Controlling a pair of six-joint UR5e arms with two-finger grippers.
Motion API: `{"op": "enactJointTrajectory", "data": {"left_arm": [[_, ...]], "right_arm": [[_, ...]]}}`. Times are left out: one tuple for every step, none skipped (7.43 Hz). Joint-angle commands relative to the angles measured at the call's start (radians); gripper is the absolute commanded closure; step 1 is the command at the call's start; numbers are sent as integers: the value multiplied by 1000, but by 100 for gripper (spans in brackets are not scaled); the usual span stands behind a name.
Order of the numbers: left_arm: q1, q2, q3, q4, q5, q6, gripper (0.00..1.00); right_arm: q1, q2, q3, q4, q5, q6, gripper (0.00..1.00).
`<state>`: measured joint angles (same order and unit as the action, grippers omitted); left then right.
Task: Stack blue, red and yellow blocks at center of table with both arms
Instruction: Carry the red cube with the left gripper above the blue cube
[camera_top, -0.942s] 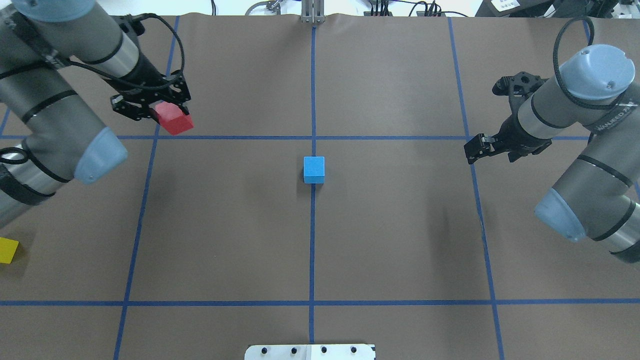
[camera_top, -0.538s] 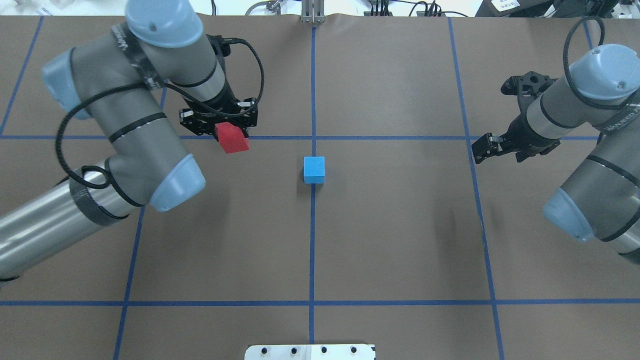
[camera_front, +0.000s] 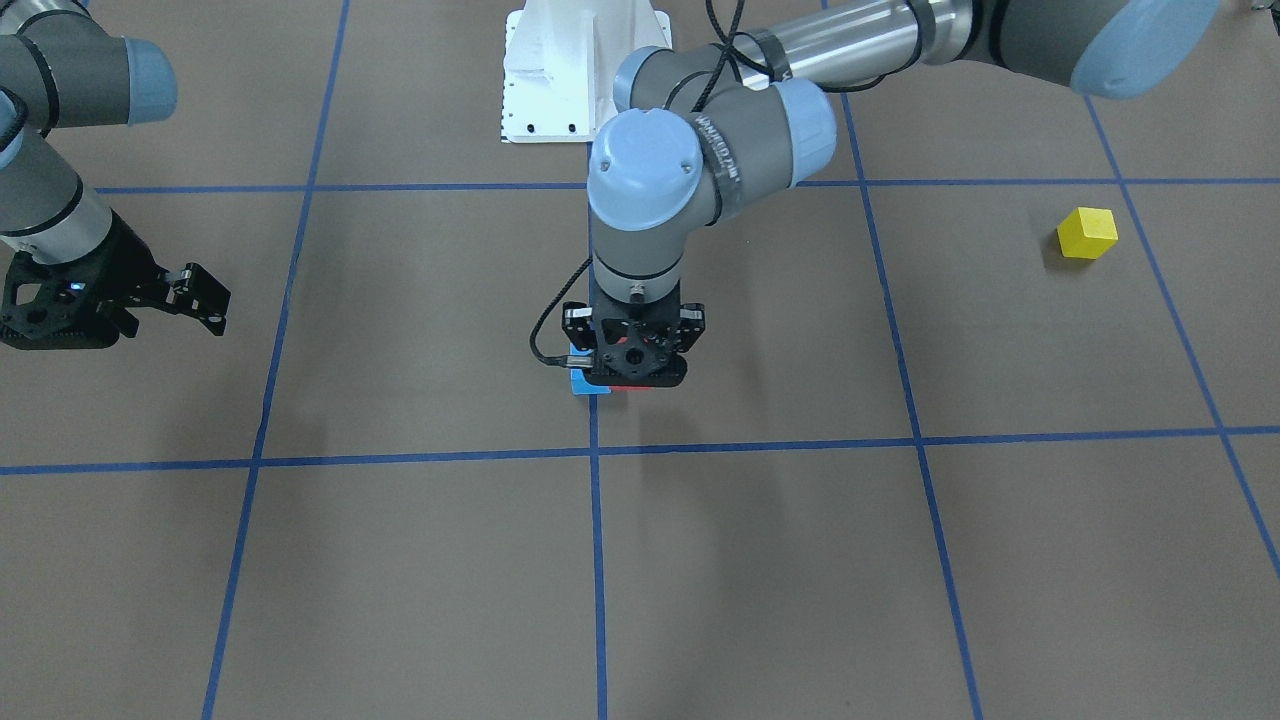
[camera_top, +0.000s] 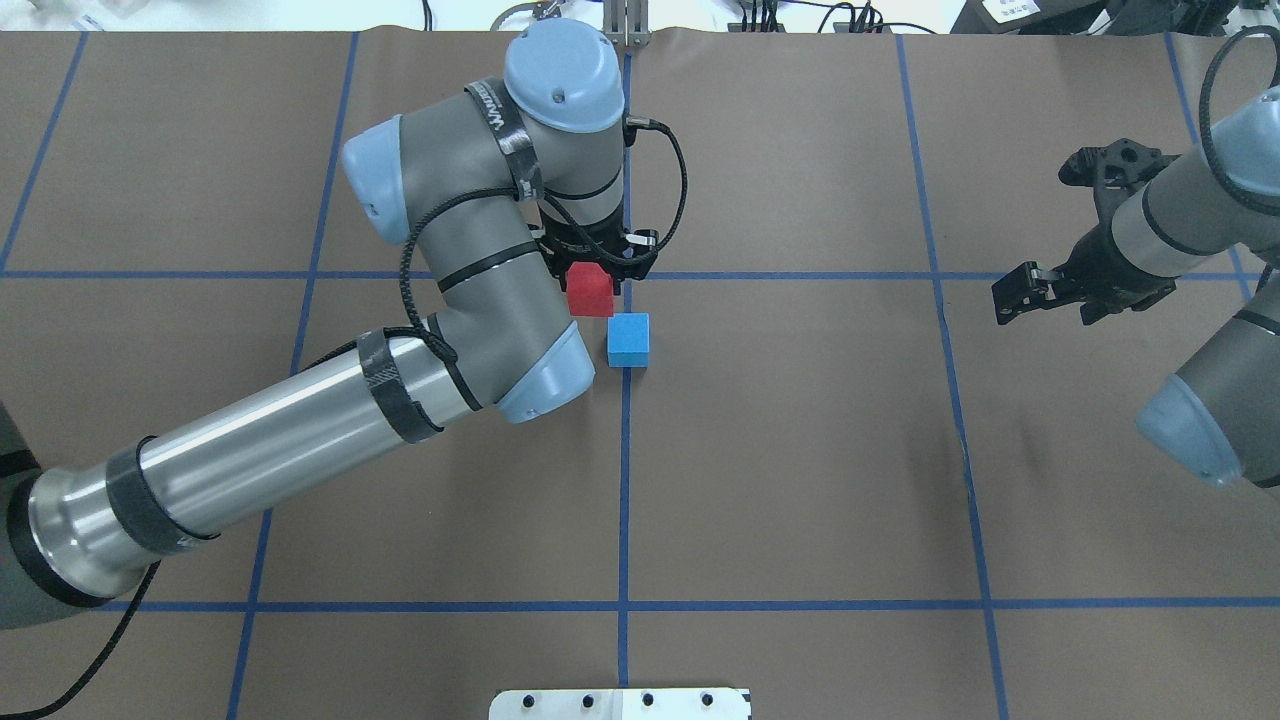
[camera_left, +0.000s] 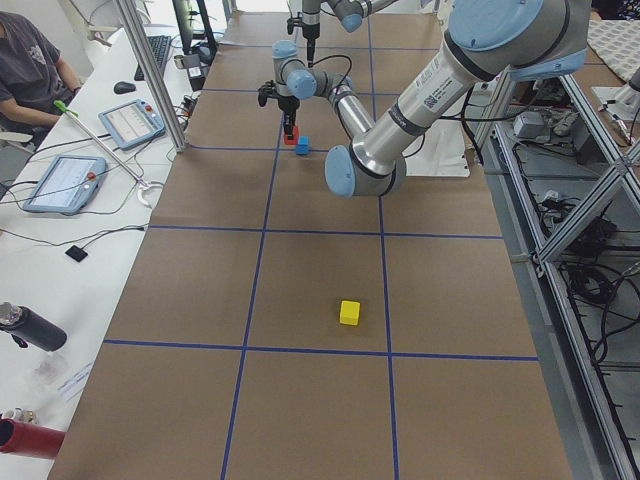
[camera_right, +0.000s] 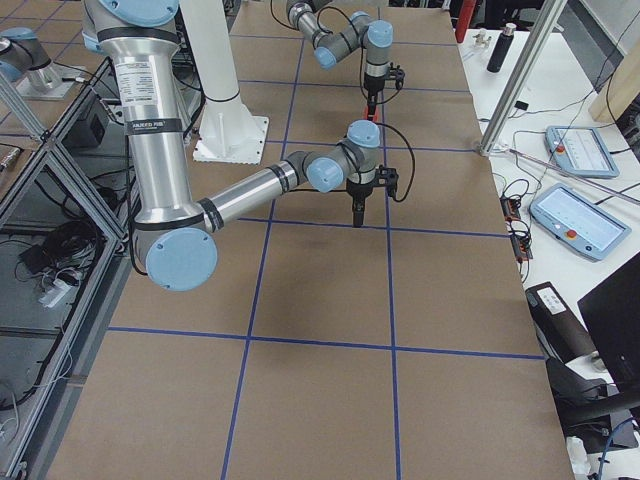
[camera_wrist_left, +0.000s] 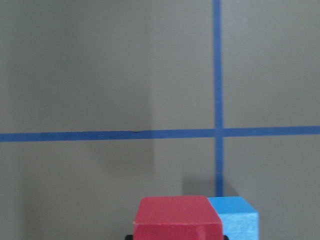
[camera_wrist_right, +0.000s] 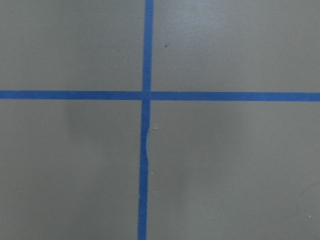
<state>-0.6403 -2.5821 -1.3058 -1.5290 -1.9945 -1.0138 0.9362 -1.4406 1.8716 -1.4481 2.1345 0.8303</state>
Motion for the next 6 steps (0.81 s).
{"op": "enactJointTrajectory", "data": {"left_arm": [[17,-29,45,-36,11,14,100],[19,-29,40,-30,13,12,100],[22,-24,40,-28,14,11,100],[25,-24,42,-25,19,0,100],[25,-30,40,-23,19,-29,100],[27,-29,37,-23,19,-67,100]], "right_arm": [[1,-3,-2,0,-2,1,1],[1,-1,-2,0,-2,7,1],[1,-3,-2,0,-2,7,1],[1,-1,-2,0,-2,9,1],[0,-1,-2,0,-2,10,1],[0,0,-2,0,-4,10,1]]}}
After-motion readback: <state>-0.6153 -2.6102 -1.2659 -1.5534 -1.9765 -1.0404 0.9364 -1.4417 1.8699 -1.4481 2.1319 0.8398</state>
